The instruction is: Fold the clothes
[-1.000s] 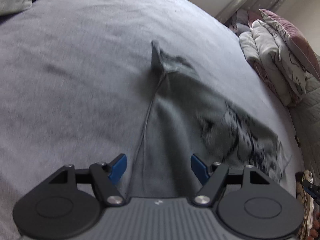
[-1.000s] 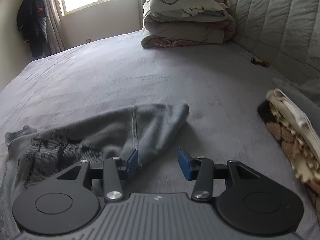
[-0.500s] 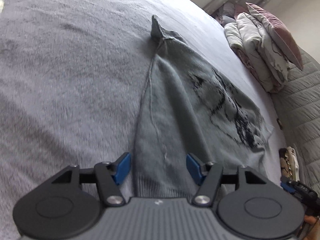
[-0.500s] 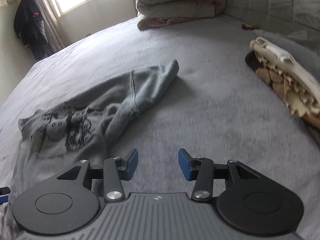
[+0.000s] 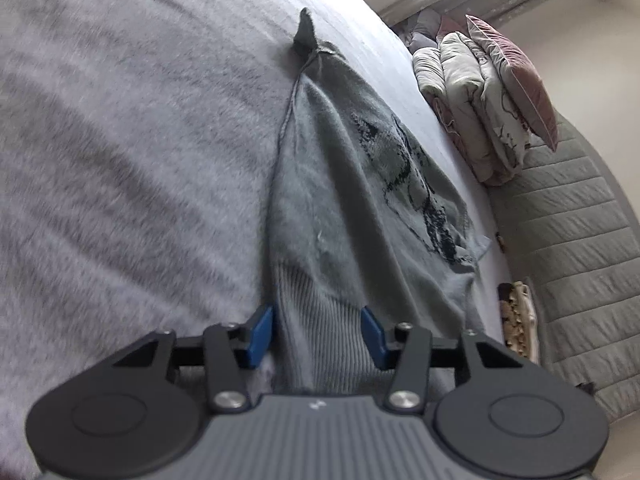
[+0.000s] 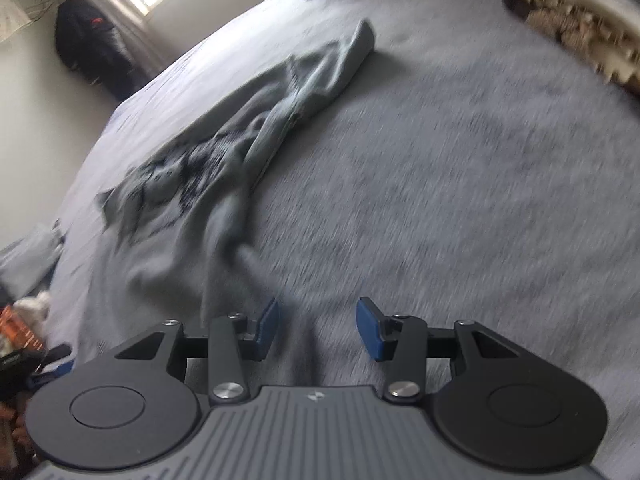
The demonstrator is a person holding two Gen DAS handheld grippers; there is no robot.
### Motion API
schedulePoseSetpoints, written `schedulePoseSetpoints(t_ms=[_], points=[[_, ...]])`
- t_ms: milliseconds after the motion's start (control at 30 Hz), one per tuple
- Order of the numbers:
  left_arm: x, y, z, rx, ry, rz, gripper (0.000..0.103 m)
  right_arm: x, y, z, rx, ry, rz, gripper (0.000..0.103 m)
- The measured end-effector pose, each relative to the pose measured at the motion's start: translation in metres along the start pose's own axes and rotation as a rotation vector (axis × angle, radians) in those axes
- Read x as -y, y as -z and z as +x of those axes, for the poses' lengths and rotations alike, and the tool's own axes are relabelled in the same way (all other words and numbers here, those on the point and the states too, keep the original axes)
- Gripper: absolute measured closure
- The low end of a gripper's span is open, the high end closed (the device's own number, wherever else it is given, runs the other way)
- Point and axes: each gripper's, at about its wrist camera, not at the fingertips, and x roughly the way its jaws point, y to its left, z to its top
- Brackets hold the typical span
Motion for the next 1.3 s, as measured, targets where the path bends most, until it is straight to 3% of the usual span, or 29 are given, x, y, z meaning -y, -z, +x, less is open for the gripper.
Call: schedulePoseSetpoints(t_ms=[133,167,200,233,267,500,800,1000,1300], points=[[-0.005,0.008,-0.003,-0.008,-0.002,-0.005,0.069,0.001,0.011,-0.002,-0.033,-0.047,-0.002,0.057],[-0.005,0.009,-0.003,-0.006,-0.019,0.001,0.078,0.001,0.013,-0.002,-0.044,-0.059,-0.004,0.063],[-0.004,0.01,-0.003,-0.004,-0.044,0.008,0.098,-0.002,0.016,-0.001,-0.054,-0.065,-0.02,0.071],[-0.002,0.011,-0.004,0.001,-0.07,0.019,0.097,-0.005,0.018,0.0,-0.064,-0.06,-0.039,0.091],[0.002,0.012,-0.007,0.013,-0.093,0.035,0.097,-0.008,0.02,0.002,-0.075,-0.053,-0.058,0.095],[0.039,0.016,-0.044,0.103,-0.215,0.178,0.098,-0.031,0.015,-0.025,-0.048,-0.006,-0.172,0.097],[0.045,0.027,-0.065,0.045,-0.278,0.282,0.098,-0.049,0.018,-0.061,-0.049,0.021,-0.265,0.097],[0.029,0.03,-0.056,0.023,-0.334,0.287,0.098,-0.052,0.031,-0.051,-0.083,0.044,-0.31,0.097],[0.022,0.03,-0.041,0.003,-0.351,0.282,0.095,-0.039,0.041,-0.01,-0.159,0.095,-0.278,0.097]])
